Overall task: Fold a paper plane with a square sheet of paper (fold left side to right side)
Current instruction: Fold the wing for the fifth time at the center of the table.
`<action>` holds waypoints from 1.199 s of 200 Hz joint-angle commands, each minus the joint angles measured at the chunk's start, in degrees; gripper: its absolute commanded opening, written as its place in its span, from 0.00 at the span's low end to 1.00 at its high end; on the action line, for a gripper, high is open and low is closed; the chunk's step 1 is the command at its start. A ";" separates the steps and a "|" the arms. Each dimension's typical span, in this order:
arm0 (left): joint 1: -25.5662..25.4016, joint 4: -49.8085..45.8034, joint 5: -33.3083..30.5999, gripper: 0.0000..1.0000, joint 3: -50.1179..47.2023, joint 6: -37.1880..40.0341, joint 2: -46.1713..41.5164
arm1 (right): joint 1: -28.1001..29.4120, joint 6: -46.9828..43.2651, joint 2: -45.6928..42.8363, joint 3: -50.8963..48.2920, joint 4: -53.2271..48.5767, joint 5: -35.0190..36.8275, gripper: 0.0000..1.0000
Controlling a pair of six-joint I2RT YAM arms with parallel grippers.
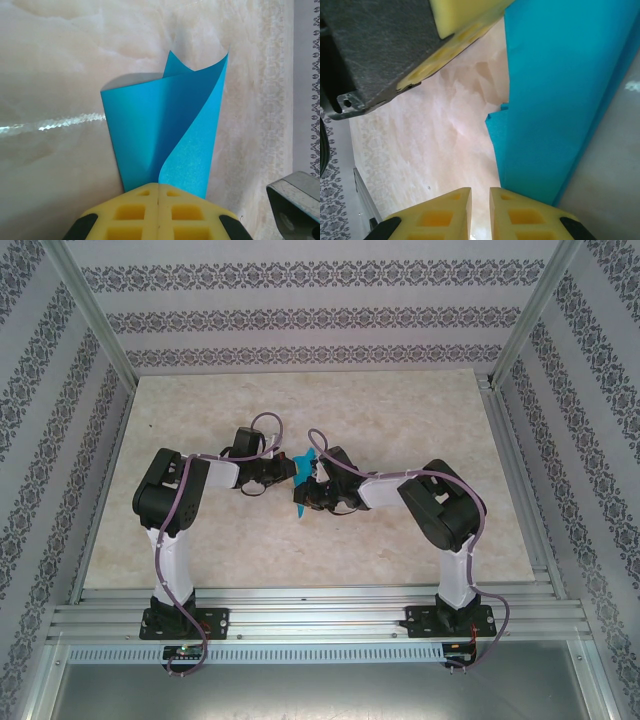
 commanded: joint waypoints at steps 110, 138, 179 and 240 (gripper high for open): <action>3.46 -3.65 -6.29 0.00 -1.46 1.31 1.55 | 4.43 -4.62 0.44 0.88 -12.44 2.84 0.17; 3.53 -3.64 -6.89 0.00 -1.67 1.39 1.92 | 5.67 -4.11 -1.41 -0.47 -11.43 2.62 0.18; 3.70 -3.13 -7.08 0.00 -2.13 1.29 2.36 | 7.72 -2.24 -3.55 -2.71 -8.52 1.92 0.18; 3.94 -2.62 -5.93 0.00 -2.57 1.58 1.67 | 8.94 -1.03 -3.50 -4.49 -7.53 2.99 0.18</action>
